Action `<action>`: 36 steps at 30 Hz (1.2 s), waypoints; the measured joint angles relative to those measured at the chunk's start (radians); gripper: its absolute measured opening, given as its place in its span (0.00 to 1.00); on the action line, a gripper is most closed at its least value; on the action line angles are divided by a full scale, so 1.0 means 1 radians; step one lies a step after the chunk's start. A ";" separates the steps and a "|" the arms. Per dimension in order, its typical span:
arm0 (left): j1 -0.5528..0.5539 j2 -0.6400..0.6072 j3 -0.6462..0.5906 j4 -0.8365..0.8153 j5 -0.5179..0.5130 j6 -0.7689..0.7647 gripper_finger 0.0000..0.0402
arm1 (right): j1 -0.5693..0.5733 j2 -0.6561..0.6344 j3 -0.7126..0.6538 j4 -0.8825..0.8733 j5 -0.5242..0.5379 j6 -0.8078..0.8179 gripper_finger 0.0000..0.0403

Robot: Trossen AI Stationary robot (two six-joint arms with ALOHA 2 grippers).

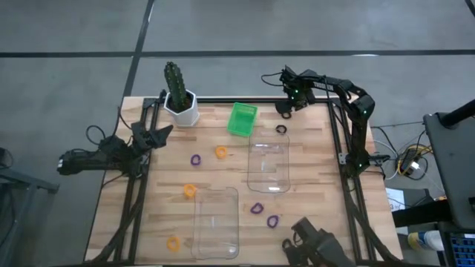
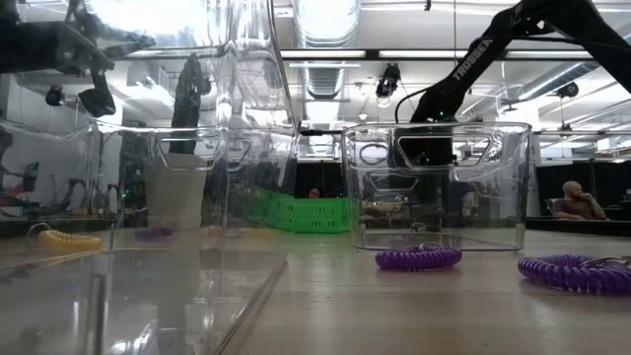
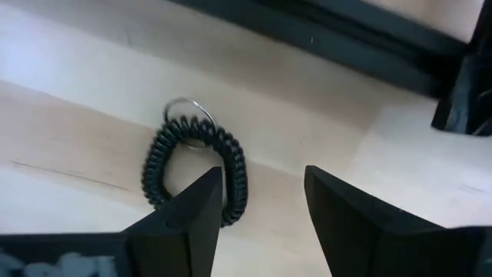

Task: Sort spring keychains
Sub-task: Put the top black spring keychain into the green bin

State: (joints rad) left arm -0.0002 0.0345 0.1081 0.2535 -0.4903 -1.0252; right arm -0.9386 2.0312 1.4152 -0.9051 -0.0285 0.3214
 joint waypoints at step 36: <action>0.000 0.000 0.000 -0.002 -0.006 -0.004 0.00 | 0.114 -0.265 -0.033 0.043 -0.116 -0.006 0.02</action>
State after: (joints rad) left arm -0.0006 0.0345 0.1081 0.2516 -0.4961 -1.0290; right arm -0.8248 1.7659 1.3827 -0.8622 -0.1449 0.3154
